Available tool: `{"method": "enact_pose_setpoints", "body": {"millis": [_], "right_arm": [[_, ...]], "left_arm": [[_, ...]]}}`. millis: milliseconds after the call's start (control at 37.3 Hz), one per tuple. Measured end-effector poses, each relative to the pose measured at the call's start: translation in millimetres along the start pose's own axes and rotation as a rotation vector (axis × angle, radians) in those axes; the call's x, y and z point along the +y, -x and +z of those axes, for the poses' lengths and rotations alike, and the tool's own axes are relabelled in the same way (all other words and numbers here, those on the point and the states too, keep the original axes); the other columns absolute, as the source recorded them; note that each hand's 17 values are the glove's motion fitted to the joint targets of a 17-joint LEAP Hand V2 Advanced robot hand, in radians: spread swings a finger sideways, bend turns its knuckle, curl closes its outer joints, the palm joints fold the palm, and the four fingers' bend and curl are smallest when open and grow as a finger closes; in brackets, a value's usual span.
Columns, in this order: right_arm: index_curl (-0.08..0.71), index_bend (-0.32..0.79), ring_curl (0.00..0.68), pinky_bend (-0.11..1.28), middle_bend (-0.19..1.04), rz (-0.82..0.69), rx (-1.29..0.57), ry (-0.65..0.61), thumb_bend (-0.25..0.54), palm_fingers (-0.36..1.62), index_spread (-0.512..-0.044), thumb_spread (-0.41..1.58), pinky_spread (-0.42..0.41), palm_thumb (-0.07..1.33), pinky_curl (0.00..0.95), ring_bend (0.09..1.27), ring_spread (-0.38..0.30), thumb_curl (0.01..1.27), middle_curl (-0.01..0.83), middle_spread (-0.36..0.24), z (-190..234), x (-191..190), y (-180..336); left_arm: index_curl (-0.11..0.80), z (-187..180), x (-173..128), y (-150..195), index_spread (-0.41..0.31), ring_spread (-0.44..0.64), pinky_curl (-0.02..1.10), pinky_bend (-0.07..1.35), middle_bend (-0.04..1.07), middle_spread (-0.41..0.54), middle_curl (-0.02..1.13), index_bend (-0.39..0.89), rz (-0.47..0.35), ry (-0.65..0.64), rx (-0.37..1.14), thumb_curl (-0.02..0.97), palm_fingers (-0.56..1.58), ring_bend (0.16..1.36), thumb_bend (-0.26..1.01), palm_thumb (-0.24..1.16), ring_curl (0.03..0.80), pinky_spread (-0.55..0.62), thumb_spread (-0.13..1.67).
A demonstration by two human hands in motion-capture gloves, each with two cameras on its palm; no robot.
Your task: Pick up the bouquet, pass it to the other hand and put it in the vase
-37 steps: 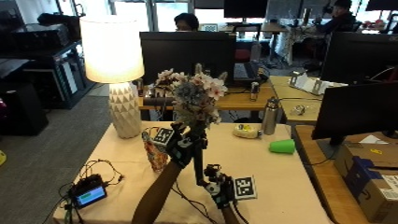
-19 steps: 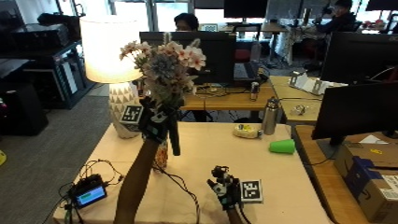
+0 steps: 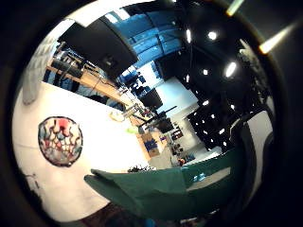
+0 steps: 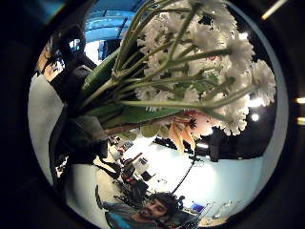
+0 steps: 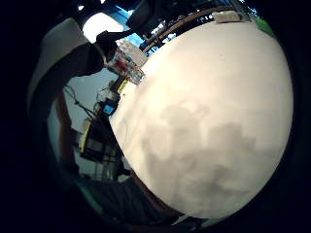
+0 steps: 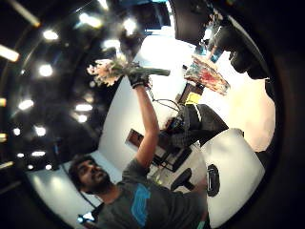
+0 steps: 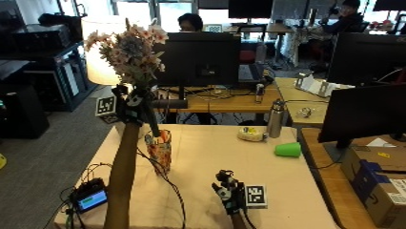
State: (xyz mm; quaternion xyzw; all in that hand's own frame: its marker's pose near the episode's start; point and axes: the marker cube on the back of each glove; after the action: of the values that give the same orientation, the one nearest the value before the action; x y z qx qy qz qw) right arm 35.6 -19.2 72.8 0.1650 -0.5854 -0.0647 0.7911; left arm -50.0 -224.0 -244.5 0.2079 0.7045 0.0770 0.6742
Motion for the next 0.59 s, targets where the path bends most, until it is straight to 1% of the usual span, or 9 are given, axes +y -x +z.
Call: {"method": "enact_pose_setpoints", "body": {"millis": [80,187,214,268,321,348,428,509,589], "right_arm": [[0.209,0.08,0.426,0.44,0.40,-0.007,-0.005,-0.006,-0.025,0.97,-0.284,0.96,0.126,0.82,0.360,0.59,-0.197,0.54,0.490,-0.187,0,-2,2],[0.205,0.08,0.425,0.43,0.39,-0.012,-0.093,-0.005,-0.025,0.98,-0.284,0.96,0.131,0.82,0.358,0.58,-0.199,0.54,0.490,-0.187,2,-1,10],[0.204,0.08,0.425,0.43,0.39,0.005,-0.091,-0.006,-0.025,0.98,-0.284,0.96,0.132,0.82,0.358,0.58,-0.199,0.53,0.490,-0.187,2,-1,10],[0.202,0.08,0.425,0.43,0.39,0.052,-0.022,-0.011,-0.025,0.98,-0.284,0.96,0.134,0.82,0.358,0.58,-0.200,0.53,0.489,-0.187,-1,1,4],[0.200,0.08,0.425,0.42,0.39,0.080,0.055,-0.017,-0.025,0.98,-0.284,0.96,0.135,0.82,0.358,0.58,-0.200,0.53,0.489,-0.187,-6,3,-3],[0.199,0.08,0.426,0.42,0.39,0.084,0.063,-0.019,-0.025,0.98,-0.284,0.96,0.136,0.82,0.358,0.58,-0.201,0.53,0.489,-0.187,-7,4,-6],[0.197,0.08,0.426,0.41,0.39,0.080,-0.007,-0.023,-0.023,0.98,-0.284,0.96,0.137,0.82,0.359,0.57,-0.201,0.53,0.489,-0.187,-6,4,-8],[0.196,0.08,0.427,0.40,0.39,0.022,-0.053,-0.030,-0.022,0.98,-0.284,0.96,0.146,0.82,0.358,0.57,-0.201,0.52,0.489,-0.187,-7,3,-9],[0.195,0.08,0.428,0.39,0.39,-0.038,-0.018,-0.036,-0.023,0.98,-0.284,0.96,0.153,0.83,0.356,0.57,-0.202,0.52,0.490,-0.188,-10,1,-12]], "left_arm": [[0.277,5,-13,-5,-0.302,-0.37,0.45,0.71,0.51,-0.397,0.48,0.11,-0.003,-0.005,0.002,0.492,1.28,0.78,-0.04,0.78,0.431,-0.42,0.73],[0.277,-4,-33,4,-0.303,-0.37,0.45,0.71,0.51,-0.396,0.47,0.11,-0.011,-0.043,-0.009,0.488,1.28,0.78,-0.04,0.78,0.431,-0.42,0.73],[0.277,-6,-37,7,-0.304,-0.37,0.45,0.70,0.51,-0.396,0.47,0.11,-0.015,-0.051,-0.017,0.487,1.28,0.78,-0.04,0.78,0.431,-0.42,0.74],[0.277,-9,-42,14,-0.304,-0.37,0.45,0.70,0.51,-0.396,0.47,0.11,-0.031,-0.062,-0.035,0.486,1.28,0.78,-0.04,0.78,0.431,-0.42,0.74],[0.276,-12,-47,27,-0.306,-0.37,0.45,0.70,0.52,-0.396,0.47,0.10,-0.057,-0.067,-0.054,0.484,1.27,0.78,-0.04,0.78,0.431,-0.42,0.74],[0.276,-13,-49,36,-0.306,-0.37,0.45,0.69,0.52,-0.396,0.47,0.11,-0.074,-0.069,-0.062,0.484,1.27,0.77,-0.04,0.78,0.429,-0.42,0.74],[0.279,-17,-53,63,-0.307,-0.37,0.44,0.66,0.53,-0.396,0.47,0.12,-0.131,-0.079,-0.071,0.480,1.25,0.76,-0.04,0.78,0.426,-0.41,0.75],[0.283,-18,-53,83,-0.308,-0.37,0.44,0.64,0.52,-0.390,0.47,0.12,-0.182,-0.101,-0.051,0.474,1.23,0.75,-0.03,0.78,0.423,-0.40,0.76],[0.288,-21,-50,96,-0.304,-0.37,0.43,0.62,0.48,-0.381,0.46,0.13,-0.219,-0.127,-0.029,0.449,1.19,0.74,-0.05,0.74,0.419,-0.40,0.80]]}}
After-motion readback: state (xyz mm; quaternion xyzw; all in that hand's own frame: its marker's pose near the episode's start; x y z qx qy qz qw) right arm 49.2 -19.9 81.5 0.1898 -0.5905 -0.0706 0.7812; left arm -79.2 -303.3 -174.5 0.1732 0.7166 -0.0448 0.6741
